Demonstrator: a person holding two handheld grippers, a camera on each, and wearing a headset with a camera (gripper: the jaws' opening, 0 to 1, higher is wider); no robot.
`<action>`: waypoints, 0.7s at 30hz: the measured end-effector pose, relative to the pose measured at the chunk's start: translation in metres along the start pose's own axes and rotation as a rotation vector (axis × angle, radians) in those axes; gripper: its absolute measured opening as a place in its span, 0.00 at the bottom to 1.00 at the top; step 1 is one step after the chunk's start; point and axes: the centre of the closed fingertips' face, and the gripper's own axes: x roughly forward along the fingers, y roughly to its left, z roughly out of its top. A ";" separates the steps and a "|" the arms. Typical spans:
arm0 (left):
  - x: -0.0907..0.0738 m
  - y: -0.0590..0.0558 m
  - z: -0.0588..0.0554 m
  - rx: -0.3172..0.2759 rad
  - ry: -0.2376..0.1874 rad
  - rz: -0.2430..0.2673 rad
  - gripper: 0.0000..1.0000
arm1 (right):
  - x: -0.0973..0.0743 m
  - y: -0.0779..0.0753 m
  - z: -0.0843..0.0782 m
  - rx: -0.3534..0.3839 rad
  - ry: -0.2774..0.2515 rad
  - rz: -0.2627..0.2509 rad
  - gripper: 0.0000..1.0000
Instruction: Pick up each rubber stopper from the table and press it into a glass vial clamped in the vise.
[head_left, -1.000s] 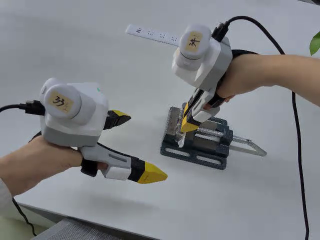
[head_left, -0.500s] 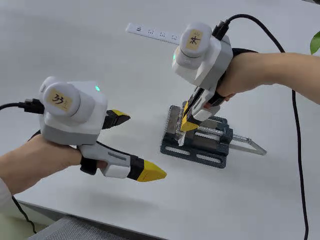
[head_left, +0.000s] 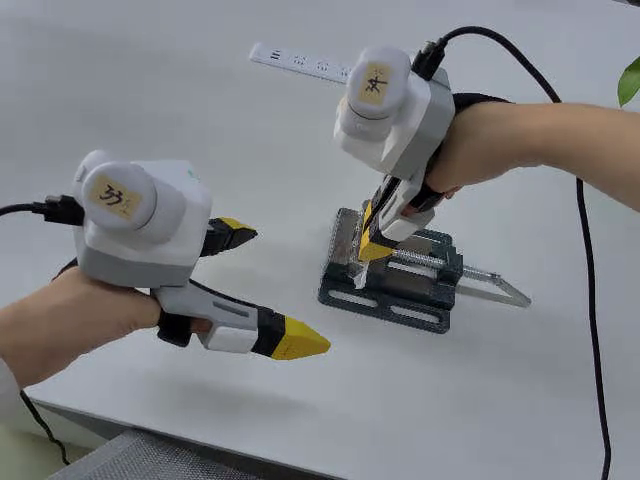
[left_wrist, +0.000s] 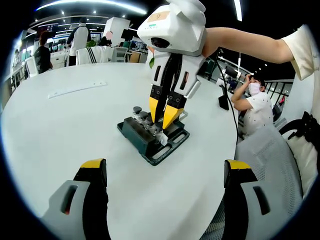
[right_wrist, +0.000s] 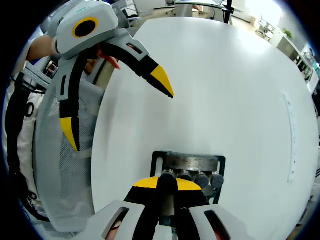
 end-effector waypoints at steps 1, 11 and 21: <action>0.000 0.000 0.000 0.000 0.000 -0.002 0.98 | -0.001 0.002 0.000 -0.001 0.003 -0.002 0.06; -0.001 0.000 0.000 -0.005 -0.002 0.000 0.98 | 0.001 -0.001 0.000 -0.015 0.040 -0.014 0.05; 0.000 -0.001 0.000 -0.009 -0.005 -0.004 0.98 | 0.001 0.001 0.001 -0.026 0.085 -0.028 0.05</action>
